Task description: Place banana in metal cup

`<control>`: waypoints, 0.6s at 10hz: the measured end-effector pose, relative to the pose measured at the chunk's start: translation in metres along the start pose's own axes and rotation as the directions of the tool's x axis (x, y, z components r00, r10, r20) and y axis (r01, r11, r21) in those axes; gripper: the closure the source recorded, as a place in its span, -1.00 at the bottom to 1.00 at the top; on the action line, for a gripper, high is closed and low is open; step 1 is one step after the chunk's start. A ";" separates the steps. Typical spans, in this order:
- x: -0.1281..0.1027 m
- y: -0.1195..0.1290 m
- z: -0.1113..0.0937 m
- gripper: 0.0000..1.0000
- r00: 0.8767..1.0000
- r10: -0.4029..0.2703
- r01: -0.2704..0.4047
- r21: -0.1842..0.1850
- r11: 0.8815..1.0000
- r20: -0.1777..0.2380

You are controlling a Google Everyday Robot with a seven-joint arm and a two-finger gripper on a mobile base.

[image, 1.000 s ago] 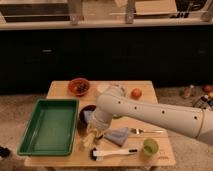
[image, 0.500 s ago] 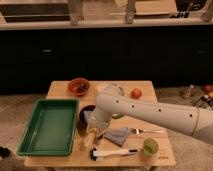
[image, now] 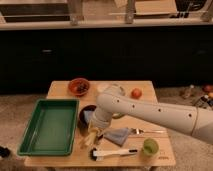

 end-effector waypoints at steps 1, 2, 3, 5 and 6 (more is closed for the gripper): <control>0.002 0.000 -0.001 0.45 1.000 0.009 -0.009 0.005 1.000 -0.002; 0.003 0.001 -0.001 0.24 1.000 0.016 -0.016 0.009 1.000 -0.003; 0.004 0.000 -0.002 0.05 1.000 0.019 -0.019 0.012 1.000 -0.004; 0.005 0.001 -0.004 -0.35 1.000 0.023 -0.023 0.018 1.000 -0.003; 0.006 0.001 -0.005 -0.55 1.000 0.021 -0.021 0.020 1.000 -0.001</control>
